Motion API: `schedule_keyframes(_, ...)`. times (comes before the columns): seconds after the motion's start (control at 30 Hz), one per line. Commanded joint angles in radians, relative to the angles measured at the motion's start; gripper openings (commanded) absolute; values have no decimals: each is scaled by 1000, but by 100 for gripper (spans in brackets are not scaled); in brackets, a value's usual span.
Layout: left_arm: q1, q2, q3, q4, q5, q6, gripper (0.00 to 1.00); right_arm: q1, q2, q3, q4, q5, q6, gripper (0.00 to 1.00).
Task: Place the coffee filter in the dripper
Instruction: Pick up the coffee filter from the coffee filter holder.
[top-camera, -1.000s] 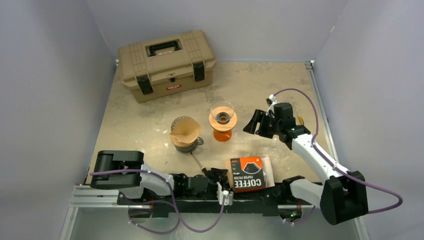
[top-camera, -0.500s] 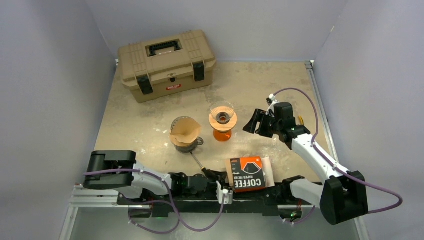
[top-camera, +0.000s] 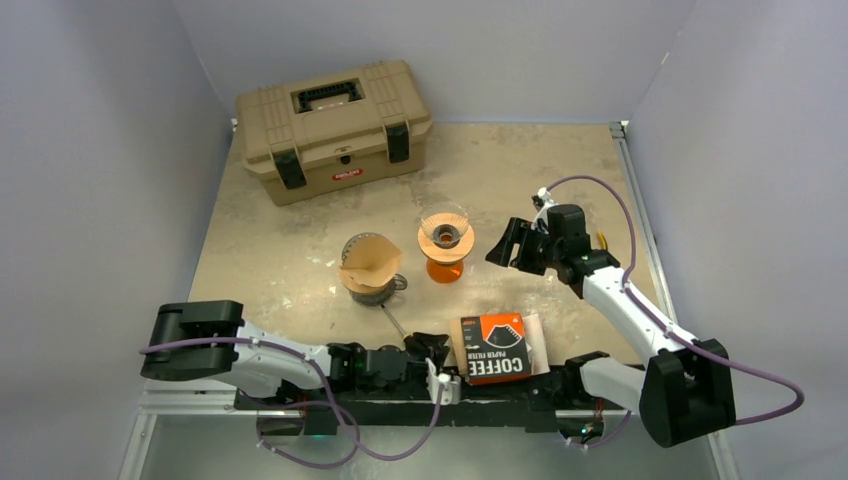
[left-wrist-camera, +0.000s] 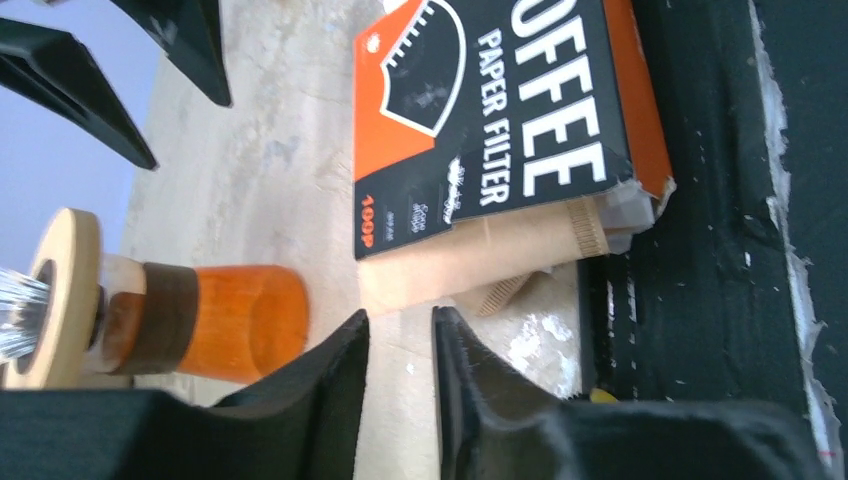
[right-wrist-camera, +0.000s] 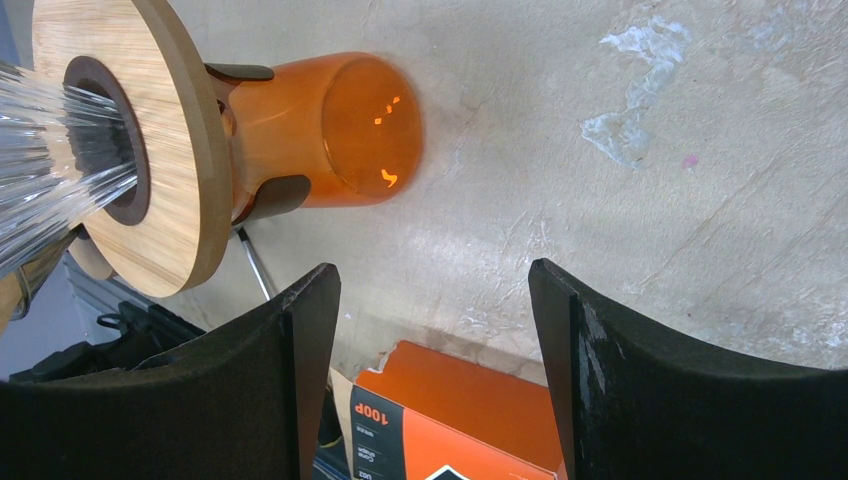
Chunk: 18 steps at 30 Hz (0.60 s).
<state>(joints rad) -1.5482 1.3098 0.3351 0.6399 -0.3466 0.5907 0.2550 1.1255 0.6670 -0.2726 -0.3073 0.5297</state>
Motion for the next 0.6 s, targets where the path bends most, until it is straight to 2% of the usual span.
schedule_keyframes(0.0, -11, 37, -14, 3, -10, 14, 38, -3, 5, 0, 35, -19, -17, 72)
schedule_keyframes(0.07, -22, 78, -16, 54, -23, 43, 54, -3, 6, -1, 35, -17, -17, 72)
schedule_keyframes(0.1, -26, 102, -14, 78, -29, 59, 57, -3, 5, 0, 34, -16, -17, 72)
schedule_keyframes(0.33, -47, 241, 28, 211, -69, 135, 59, -4, -5, -7, 31, -11, -16, 72)
schedule_keyframes(0.57, -64, 282, 59, 268, -107, 144, 59, -5, -3, -8, 36, -16, -14, 72)
